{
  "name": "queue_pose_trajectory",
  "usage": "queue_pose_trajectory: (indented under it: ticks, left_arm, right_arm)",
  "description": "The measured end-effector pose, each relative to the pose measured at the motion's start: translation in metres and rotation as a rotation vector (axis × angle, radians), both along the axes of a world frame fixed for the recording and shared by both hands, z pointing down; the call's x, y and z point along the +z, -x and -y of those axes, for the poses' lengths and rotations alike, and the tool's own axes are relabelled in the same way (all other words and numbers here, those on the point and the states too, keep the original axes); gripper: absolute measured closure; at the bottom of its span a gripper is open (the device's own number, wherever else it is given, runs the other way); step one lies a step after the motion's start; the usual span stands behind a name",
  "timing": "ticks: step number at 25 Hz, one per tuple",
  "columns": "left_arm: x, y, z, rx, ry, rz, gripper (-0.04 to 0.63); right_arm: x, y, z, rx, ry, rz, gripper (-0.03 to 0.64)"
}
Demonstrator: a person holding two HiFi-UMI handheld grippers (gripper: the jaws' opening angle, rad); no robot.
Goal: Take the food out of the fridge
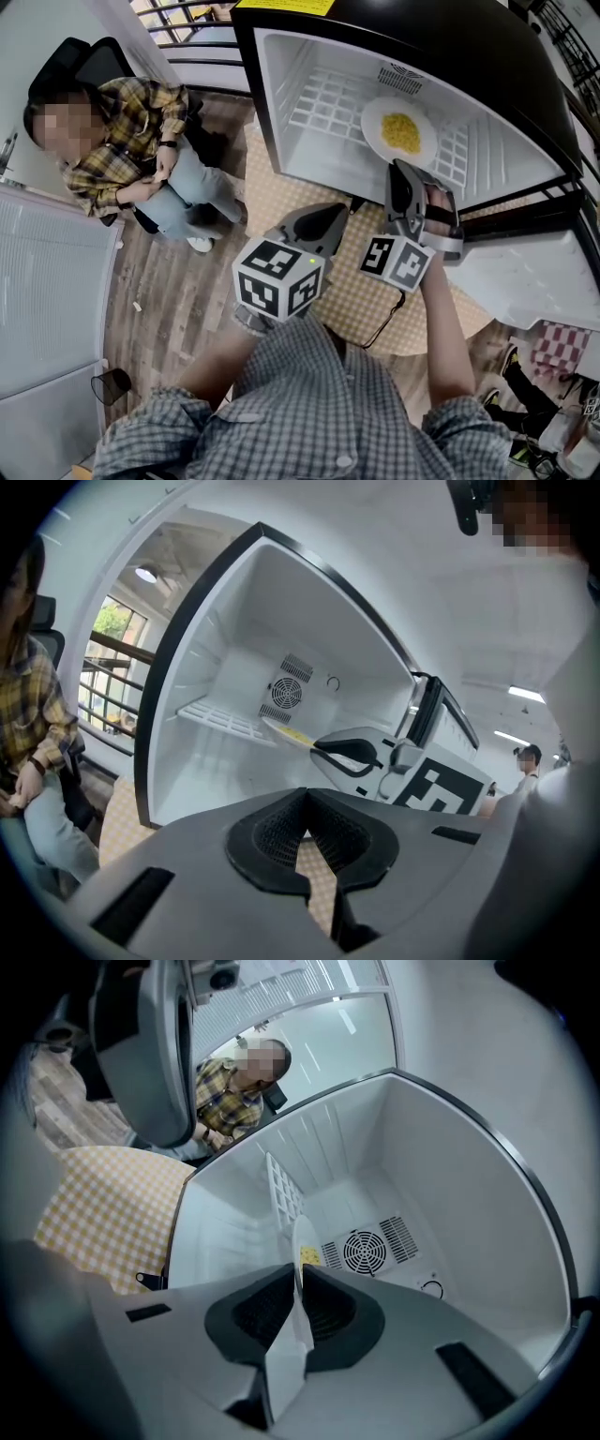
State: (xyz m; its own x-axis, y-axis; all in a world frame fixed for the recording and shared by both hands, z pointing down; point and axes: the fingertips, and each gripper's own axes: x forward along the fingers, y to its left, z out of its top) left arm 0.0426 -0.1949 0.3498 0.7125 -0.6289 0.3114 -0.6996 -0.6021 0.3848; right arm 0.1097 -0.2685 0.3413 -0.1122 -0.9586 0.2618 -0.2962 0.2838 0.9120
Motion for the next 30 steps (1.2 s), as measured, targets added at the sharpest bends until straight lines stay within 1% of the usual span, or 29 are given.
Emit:
queue_pose_trajectory:
  ticks: [2, 3, 7, 8, 9, 10, 12, 13, 15, 16, 18, 21, 24, 27, 29, 30]
  left_arm:
    - [0.006, -0.006, 0.006, -0.005, 0.028, -0.018, 0.589]
    - [0.008, -0.008, 0.010, -0.006, 0.044, -0.041, 0.589]
    - [0.004, -0.020, 0.029, -0.012, 0.124, -0.203, 0.588]
    - [0.003, -0.023, 0.034, -0.012, 0.143, -0.240, 0.575]
    - [0.003, -0.025, 0.038, -0.009, 0.162, -0.269, 0.549]
    - [0.003, -0.029, 0.042, -0.005, 0.183, -0.294, 0.540]
    - [0.007, -0.035, 0.051, 0.001, 0.239, -0.352, 0.540]
    - [0.009, -0.037, 0.054, 0.002, 0.272, -0.394, 0.537]
    - [0.009, -0.042, 0.060, 0.000, 0.334, -0.496, 0.496]
    - [0.007, -0.043, 0.061, -0.001, 0.352, -0.545, 0.475]
    - [0.001, -0.046, 0.062, 0.001, 0.361, -0.610, 0.438]
    - [-0.007, -0.051, 0.067, 0.003, 0.355, -0.647, 0.419]
    - [-0.006, -0.056, 0.073, -0.023, 0.378, -0.642, 0.420]
    - [-0.002, -0.059, 0.076, -0.049, 0.405, -0.635, 0.449]
    - [0.001, -0.060, 0.078, -0.063, 0.432, -0.655, 0.497]
    - [0.001, -0.060, 0.078, -0.067, 0.441, -0.668, 0.502]
  right_arm:
    - [-0.001, -0.001, -0.004, 0.000, -0.003, 0.001, 0.588]
    - [-0.001, -0.001, -0.007, 0.000, -0.002, -0.003, 0.588]
    - [0.000, -0.002, -0.013, -0.002, -0.002, -0.027, 0.589]
    - [0.000, -0.003, -0.014, -0.002, -0.003, -0.031, 0.588]
    - [0.001, -0.003, -0.016, -0.001, -0.003, -0.035, 0.588]
    - [0.001, -0.003, -0.017, 0.000, -0.005, -0.041, 0.588]
    - [0.001, -0.005, -0.018, 0.002, -0.007, -0.052, 0.589]
    - [0.001, -0.005, -0.018, 0.003, -0.007, -0.057, 0.589]
    - [0.002, -0.007, -0.020, 0.004, -0.007, -0.062, 0.588]
    - [0.002, -0.007, -0.022, 0.003, -0.007, -0.065, 0.589]
    - [0.003, -0.007, -0.025, 0.000, -0.007, -0.073, 0.589]
    - [0.004, -0.008, -0.027, -0.007, -0.008, -0.085, 0.591]
    - [0.006, -0.007, -0.031, -0.025, -0.006, -0.098, 0.591]
    - [0.009, -0.006, -0.033, -0.044, 0.000, -0.115, 0.591]
    - [0.010, -0.005, -0.034, -0.050, 0.002, -0.120, 0.591]
    - [0.011, -0.006, -0.034, -0.052, 0.002, -0.120, 0.591]
